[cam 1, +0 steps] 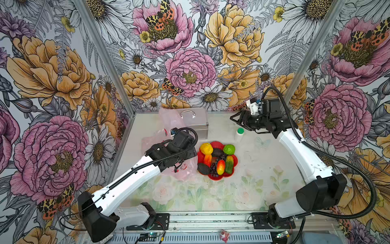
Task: Place the fruits into the plastic bag
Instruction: Move the plastic bag to the middle-left of the table, then pick up the plastic bag from the middle-left of the table.
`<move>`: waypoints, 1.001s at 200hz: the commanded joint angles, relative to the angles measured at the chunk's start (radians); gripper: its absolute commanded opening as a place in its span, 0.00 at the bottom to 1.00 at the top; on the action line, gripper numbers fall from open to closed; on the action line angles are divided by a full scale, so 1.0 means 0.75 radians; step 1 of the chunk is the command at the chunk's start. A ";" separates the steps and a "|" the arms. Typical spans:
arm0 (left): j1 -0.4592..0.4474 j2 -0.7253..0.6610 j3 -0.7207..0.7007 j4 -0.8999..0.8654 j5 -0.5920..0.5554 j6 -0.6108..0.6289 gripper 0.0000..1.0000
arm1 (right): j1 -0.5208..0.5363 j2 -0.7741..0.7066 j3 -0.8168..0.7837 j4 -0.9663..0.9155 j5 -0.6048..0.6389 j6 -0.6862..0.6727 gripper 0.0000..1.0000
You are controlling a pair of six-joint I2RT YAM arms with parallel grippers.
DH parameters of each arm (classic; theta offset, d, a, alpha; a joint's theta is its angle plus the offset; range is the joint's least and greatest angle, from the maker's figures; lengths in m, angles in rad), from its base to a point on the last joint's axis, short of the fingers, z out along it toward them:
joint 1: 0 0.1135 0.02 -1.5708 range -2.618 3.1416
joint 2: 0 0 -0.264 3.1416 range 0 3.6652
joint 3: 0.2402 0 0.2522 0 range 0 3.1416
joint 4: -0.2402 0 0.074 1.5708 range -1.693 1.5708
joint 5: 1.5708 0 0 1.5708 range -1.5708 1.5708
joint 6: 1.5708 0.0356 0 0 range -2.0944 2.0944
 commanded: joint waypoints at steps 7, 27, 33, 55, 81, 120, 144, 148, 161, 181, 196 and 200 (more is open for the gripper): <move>0.211 -0.203 0.080 -0.059 0.031 0.053 0.89 | 0.089 0.071 0.095 -0.016 -0.026 -0.011 0.81; 0.562 -0.266 0.054 -0.067 0.213 0.181 0.96 | 0.160 0.150 0.205 -0.084 0.015 -0.051 0.87; 0.678 -0.260 0.037 -0.059 0.281 0.227 0.96 | 0.178 0.171 0.230 -0.096 0.024 -0.055 0.88; 1.048 -0.169 -0.047 0.140 0.627 0.369 0.96 | 0.223 0.227 0.286 -0.097 0.053 -0.044 0.88; 1.197 0.025 -0.033 0.442 0.865 0.453 0.96 | 0.251 0.260 0.325 -0.097 0.057 -0.016 0.88; 1.233 0.396 0.083 0.791 1.130 0.409 0.95 | 0.266 0.236 0.308 -0.103 0.069 0.021 0.88; 1.239 0.563 0.193 0.881 1.156 0.365 0.94 | 0.267 0.198 0.282 -0.125 0.099 0.028 0.88; 1.238 0.587 0.214 0.894 1.161 0.356 0.94 | 0.268 0.191 0.276 -0.128 0.105 0.026 0.88; 1.235 0.677 0.286 0.920 1.184 0.329 0.94 | 0.266 0.172 0.257 -0.136 0.122 0.026 0.88; 1.216 0.809 0.402 0.915 1.206 0.322 0.93 | 0.266 0.165 0.244 -0.148 0.142 0.026 0.88; 1.195 0.908 0.471 0.900 1.207 0.325 0.90 | 0.266 0.164 0.247 -0.152 0.156 0.028 0.88; 1.190 0.926 0.490 0.894 1.206 0.325 0.89 | 0.266 0.164 0.249 -0.153 0.163 0.029 0.88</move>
